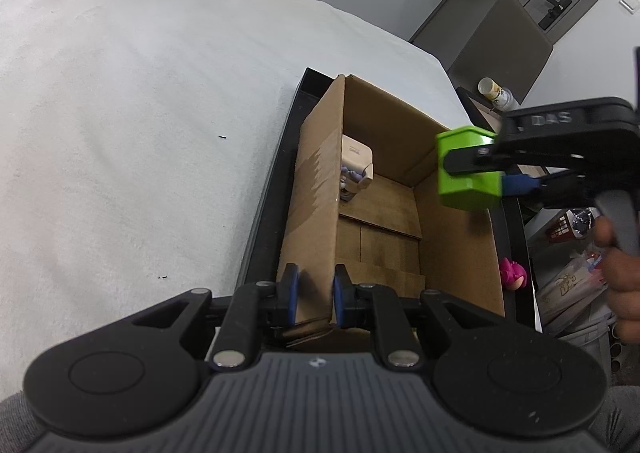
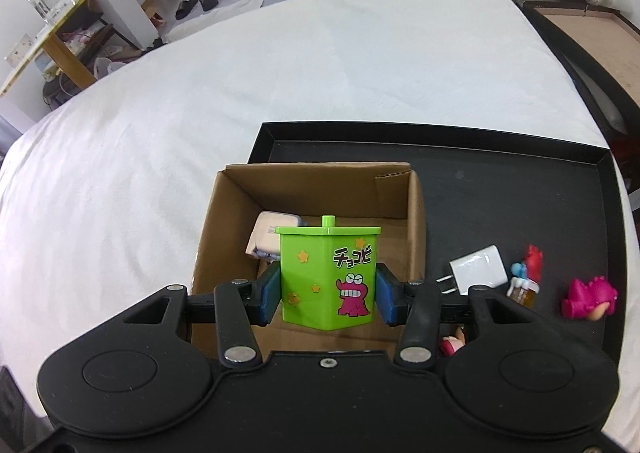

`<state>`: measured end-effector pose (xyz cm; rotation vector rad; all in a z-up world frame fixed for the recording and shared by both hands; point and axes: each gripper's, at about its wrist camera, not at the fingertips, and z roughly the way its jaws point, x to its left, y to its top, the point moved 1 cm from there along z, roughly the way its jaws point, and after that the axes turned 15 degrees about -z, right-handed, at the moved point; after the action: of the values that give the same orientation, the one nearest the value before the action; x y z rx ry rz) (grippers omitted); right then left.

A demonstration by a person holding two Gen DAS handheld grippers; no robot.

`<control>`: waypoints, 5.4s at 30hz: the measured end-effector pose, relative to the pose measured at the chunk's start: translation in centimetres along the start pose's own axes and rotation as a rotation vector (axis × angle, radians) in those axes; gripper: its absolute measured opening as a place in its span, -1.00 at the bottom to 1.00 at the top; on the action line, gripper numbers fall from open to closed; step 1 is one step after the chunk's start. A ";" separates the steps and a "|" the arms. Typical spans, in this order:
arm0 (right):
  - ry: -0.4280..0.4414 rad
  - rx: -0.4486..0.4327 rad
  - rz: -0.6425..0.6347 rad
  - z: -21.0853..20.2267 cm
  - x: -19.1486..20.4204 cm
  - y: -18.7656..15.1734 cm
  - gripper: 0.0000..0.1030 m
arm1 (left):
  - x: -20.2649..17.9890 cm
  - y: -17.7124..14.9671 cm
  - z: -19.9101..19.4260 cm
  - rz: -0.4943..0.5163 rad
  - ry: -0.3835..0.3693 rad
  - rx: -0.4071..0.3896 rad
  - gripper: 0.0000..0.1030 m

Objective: Organize rigid objects
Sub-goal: 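Lift the green cup into the box and release it with the right gripper, then withdraw the right gripper from the box toward the pink dinosaur figure, then close the right gripper on the pink dinosaur figure, then carry the pink dinosaur into the box and open the right gripper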

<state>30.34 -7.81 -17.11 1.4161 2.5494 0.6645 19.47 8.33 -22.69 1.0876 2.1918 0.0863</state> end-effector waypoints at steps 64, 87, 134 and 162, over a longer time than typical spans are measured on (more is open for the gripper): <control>0.077 -0.123 0.072 -7.0 -9.5 -7.6 0.54 | -2.3 -0.7 0.6 0.044 0.129 -0.028 -0.67; -0.040 -0.165 0.182 -5.9 -16.4 -12.8 0.57 | -3.5 -1.4 -0.1 0.076 0.193 -0.056 -0.76; -0.133 -0.021 0.144 2.2 -21.0 -10.9 0.53 | -3.6 -1.3 1.4 0.084 0.219 -0.054 -0.75; -0.132 -0.027 0.031 -0.3 -16.3 -10.6 0.23 | -3.0 -1.3 0.9 0.086 0.190 -0.052 -0.74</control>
<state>30.93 -26.37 -22.90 1.4430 2.4136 0.5876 20.34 5.09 -22.18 1.1863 2.2955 0.2948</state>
